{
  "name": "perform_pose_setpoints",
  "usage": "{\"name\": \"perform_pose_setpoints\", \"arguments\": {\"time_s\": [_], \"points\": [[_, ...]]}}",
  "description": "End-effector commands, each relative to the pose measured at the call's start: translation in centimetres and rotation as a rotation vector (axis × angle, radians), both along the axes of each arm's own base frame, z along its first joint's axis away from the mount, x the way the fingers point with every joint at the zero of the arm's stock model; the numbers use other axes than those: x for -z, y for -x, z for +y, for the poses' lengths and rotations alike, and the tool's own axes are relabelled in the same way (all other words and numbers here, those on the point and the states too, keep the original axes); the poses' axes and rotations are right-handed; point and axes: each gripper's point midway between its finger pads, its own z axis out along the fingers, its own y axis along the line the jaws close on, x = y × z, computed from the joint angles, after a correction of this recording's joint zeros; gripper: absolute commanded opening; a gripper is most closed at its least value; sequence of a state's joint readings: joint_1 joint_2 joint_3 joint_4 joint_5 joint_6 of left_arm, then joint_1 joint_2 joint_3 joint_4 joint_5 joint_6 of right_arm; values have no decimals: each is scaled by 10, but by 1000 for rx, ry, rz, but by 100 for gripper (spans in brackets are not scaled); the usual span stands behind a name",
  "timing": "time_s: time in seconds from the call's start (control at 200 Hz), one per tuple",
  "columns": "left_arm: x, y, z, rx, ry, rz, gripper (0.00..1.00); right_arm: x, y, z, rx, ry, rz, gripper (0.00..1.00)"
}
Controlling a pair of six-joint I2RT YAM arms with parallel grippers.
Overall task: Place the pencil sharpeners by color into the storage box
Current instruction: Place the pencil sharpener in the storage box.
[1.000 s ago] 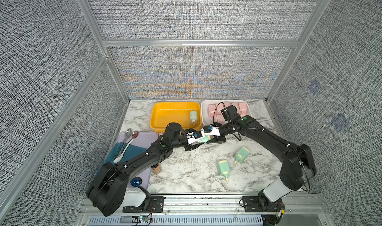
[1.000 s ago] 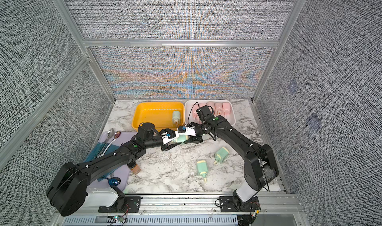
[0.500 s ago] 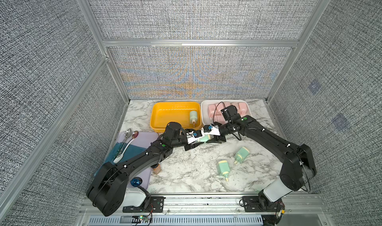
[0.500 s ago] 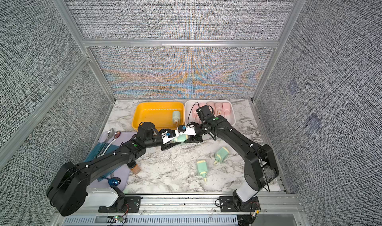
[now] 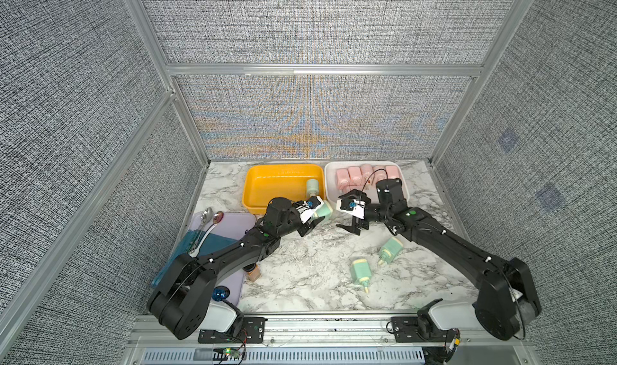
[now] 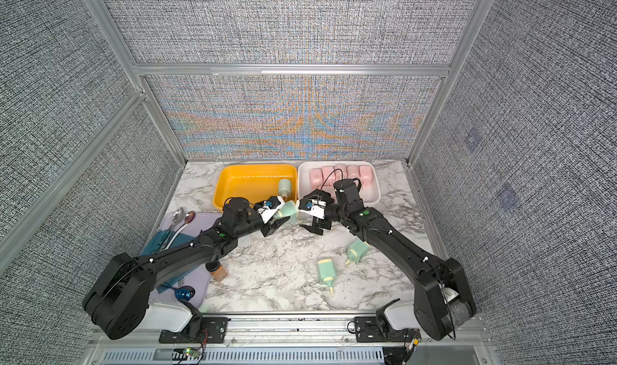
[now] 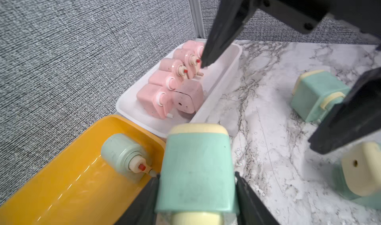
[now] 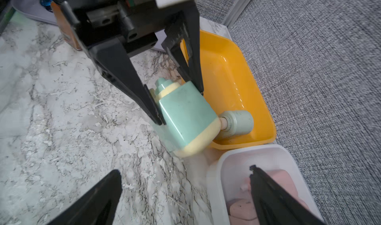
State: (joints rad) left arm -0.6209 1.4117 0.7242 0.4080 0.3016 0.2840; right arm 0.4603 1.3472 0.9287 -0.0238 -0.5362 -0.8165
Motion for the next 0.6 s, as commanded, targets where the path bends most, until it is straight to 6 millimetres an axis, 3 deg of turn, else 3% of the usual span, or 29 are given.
{"name": "perform_pose_setpoints", "arguments": {"time_s": [0.0, 0.035, 0.05, 0.155, 0.25, 0.39, 0.41, 0.475, 0.595], "points": [[-18, -18, 8, -109, 88, -7, 0, -60, -34, -12, 219, -213, -201, 99], [-19, -20, 10, -125, 100, -1, 0, -73, -41, -22, 299, -263, -253, 99], [-20, -21, 11, -134, 107, -1, 0, -66, -42, -29, 339, -273, -254, 99], [-28, -31, 21, -231, 143, 1, 0, -87, -54, -69, 573, -423, -360, 99], [-35, -43, 36, -346, 163, 9, 0, -99, -66, -98, 760, -554, -308, 99], [-49, -50, 51, -447, 217, -11, 0, -89, -84, -120, 929, -616, -76, 99], [-50, -52, 54, -471, 224, -17, 0, -98, -87, -122, 935, -636, -69, 99], [-55, -59, 68, -561, 250, -25, 0, -94, -90, -130, 982, -660, -22, 99], [-58, -68, 82, -661, 272, 4, 0, -89, -87, -130, 976, -679, 43, 99]]}}
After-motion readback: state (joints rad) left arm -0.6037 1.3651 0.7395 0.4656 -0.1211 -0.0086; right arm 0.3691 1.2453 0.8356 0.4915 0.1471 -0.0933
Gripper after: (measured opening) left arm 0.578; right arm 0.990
